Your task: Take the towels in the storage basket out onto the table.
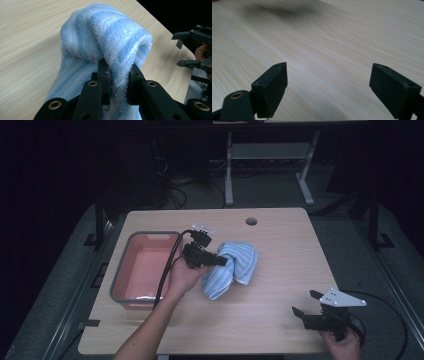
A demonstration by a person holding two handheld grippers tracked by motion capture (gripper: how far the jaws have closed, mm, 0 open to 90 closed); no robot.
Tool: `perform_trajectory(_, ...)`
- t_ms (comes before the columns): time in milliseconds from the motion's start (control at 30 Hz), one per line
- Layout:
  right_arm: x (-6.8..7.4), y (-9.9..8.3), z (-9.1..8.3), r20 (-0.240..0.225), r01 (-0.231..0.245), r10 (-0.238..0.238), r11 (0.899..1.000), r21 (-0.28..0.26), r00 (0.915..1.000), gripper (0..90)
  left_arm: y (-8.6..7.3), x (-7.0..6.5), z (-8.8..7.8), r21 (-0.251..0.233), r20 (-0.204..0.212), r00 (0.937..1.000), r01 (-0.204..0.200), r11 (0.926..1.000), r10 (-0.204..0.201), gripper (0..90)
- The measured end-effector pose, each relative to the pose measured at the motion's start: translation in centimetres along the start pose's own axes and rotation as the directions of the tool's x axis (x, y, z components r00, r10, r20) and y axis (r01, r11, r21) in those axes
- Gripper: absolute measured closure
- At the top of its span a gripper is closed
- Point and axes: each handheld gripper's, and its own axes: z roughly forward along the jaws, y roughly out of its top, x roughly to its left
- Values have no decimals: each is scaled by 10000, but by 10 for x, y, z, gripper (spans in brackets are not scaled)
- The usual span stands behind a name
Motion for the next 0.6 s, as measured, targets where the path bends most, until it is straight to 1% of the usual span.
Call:
perform_trajectory(100, 0, 0, 0, 0, -34, 34, 10000, 0, 10000, 144, 1, -1, 8, 45, 87, 10000, 29, 10000, -29, 771)
perform_trajectory(133, 0, 0, -1, -1, -57, 57, 10000, -3, 10000, 144, 1, -2, 12, 100, 142, 9999, -24, 9999, 22, 770)
perform_trajectory(233, 0, 0, -1, 3, -69, 69, 10000, -3, 10000, 144, 1, -3, 19, 149, 191, 9998, 29, 9999, -32, 770)
perform_trajectory(267, 0, 0, -1, 4, -55, 55, 10000, -9, 10000, 144, 1, -3, 20, 179, 199, 9998, 11, 9998, -14, 770)
perform_trajectory(333, 0, 0, 0, -5, -42, 42, 10000, -10, 10000, 144, 1, -5, 24, 121, 258, 9996, 141, 9998, -144, 770)
perform_trajectory(400, 0, 1, 0, 4, 5, -5, 10000, -19, 10000, 144, 1, -5, 27, 123, 294, 9994, 167, 9998, -171, 770)
perform_trajectory(600, 0, 0, 0, -16, -7, 7, 10000, -19, 10000, 144, 0, -3, 35, 176, 287, 9992, 289, 9994, -294, 768)
